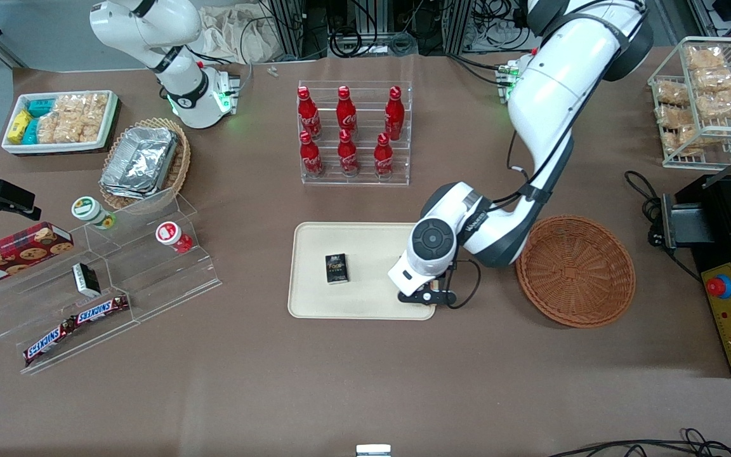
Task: Place sandwich from basket to tray
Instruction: 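Carry the sandwich with the left gripper over the cream tray, then lower the sandwich onto the tray and open the left gripper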
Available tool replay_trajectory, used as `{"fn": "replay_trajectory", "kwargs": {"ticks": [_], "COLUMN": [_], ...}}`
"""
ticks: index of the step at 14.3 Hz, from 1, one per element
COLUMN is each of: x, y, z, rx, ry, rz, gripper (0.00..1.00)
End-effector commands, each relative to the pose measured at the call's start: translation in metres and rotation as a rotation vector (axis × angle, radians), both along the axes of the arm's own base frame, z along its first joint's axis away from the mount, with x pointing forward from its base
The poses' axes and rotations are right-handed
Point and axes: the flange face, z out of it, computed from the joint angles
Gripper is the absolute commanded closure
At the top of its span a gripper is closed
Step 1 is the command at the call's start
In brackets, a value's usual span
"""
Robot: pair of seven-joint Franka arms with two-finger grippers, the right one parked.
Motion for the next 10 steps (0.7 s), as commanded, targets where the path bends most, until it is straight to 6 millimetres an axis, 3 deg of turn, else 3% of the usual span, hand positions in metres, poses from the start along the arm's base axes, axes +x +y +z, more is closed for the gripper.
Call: {"fn": "replay_trajectory", "kwargs": {"ticks": [1, 4, 5, 6, 8, 10], "x": [-0.002, -0.009, -0.009, -0.007, -0.003, 0.001], "y": [-0.014, -0.021, -0.021, -0.020, -0.016, -0.006], "z": [0.006, 0.004, 0.004, 0.007, 0.021, 0.063], "rx": [-0.017, -0.014, -0.013, -0.010, -0.010, -0.008], "ry": [0.004, 0.008, 0.006, -0.004, -0.014, -0.036], "rz": [0.041, 0.039, 0.045, 0.029, 0.031, 0.043], "gripper": [1.00, 1.00, 0.71, 0.01, 0.00, 0.00]}}
